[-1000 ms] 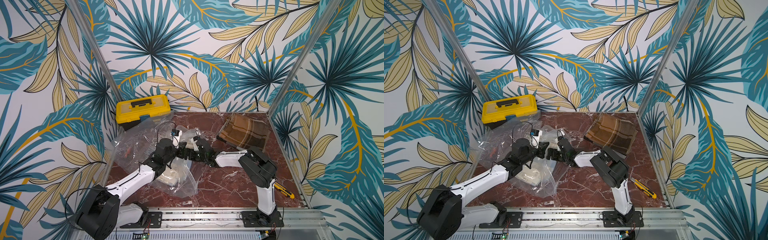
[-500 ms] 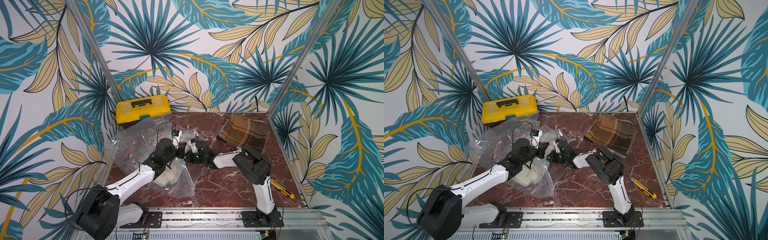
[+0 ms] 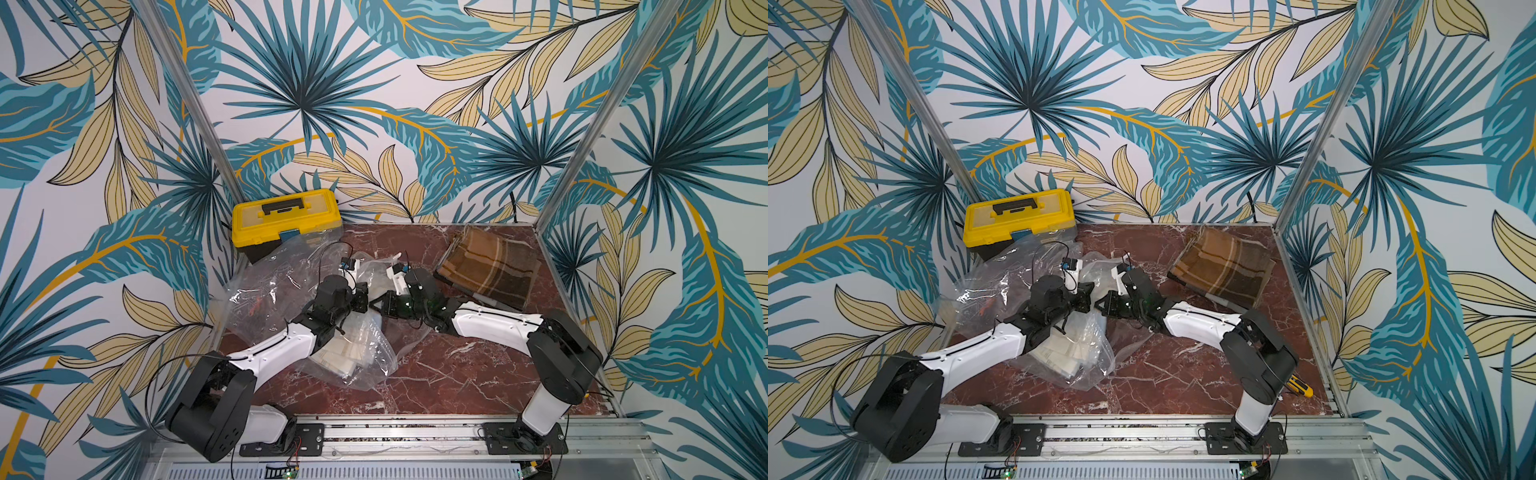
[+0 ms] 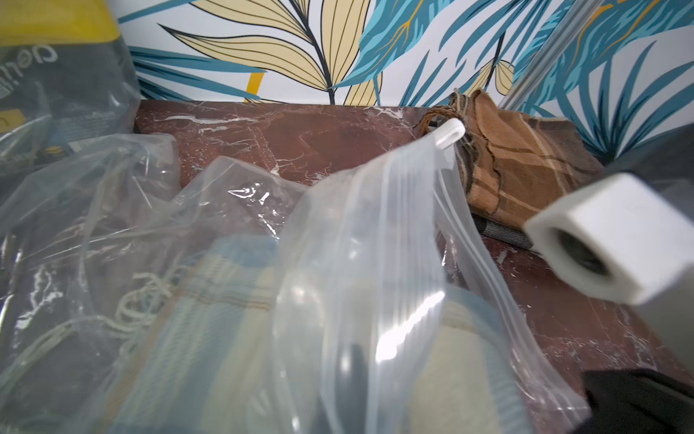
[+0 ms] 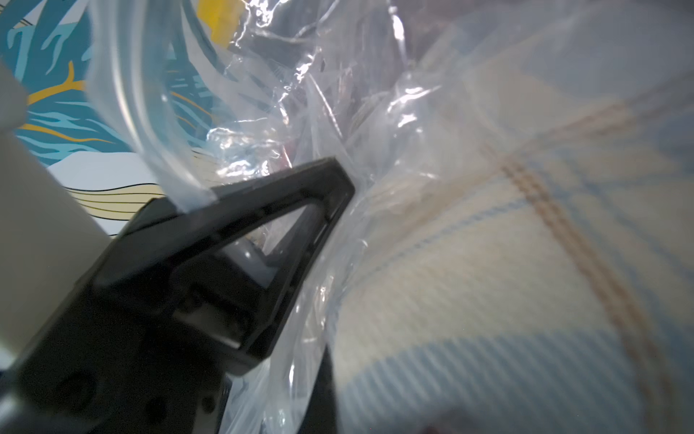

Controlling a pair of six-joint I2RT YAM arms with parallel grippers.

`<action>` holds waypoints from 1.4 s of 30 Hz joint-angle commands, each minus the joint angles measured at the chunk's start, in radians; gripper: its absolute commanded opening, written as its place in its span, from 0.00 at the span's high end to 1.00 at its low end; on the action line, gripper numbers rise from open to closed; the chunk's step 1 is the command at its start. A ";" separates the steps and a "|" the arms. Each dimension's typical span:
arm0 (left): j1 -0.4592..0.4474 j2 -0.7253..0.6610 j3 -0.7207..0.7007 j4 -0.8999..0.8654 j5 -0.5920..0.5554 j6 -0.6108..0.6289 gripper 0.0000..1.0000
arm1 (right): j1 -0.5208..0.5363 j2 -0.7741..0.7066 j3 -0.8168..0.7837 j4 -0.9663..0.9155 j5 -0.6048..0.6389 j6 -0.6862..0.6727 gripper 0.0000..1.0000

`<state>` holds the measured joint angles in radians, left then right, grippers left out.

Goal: Take the blanket out of the vacuum bag
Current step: Take out the blanket from the vacuum bag.

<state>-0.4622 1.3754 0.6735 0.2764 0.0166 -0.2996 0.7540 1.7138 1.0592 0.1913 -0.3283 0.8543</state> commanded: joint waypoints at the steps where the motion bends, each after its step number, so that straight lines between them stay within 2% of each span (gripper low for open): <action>1: 0.015 0.058 0.036 0.052 -0.044 -0.001 1.00 | 0.024 -0.079 -0.011 -0.101 0.051 0.017 1.00; 9: 0.023 0.132 0.018 0.115 -0.036 -0.005 1.00 | 0.031 -0.239 -0.051 -0.090 0.104 0.055 1.00; 13: 0.025 0.144 -0.018 0.161 -0.015 -0.010 1.00 | 0.030 -0.367 -0.006 -0.260 0.267 -0.058 1.00; 17: 0.026 0.149 -0.032 0.175 0.022 -0.016 1.00 | 0.008 -0.429 0.045 -0.449 0.403 -0.171 1.00; 28: 0.026 0.123 -0.036 0.124 0.048 0.002 1.00 | -0.055 -0.469 0.164 -0.574 0.522 -0.317 1.00; 42: 0.027 0.094 -0.055 0.095 0.050 0.013 1.00 | -0.100 -0.488 0.245 -0.512 0.592 -0.391 1.00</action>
<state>-0.4438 1.5013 0.6334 0.4076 0.0650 -0.3042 0.6632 1.2453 1.2636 -0.4000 0.2165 0.4988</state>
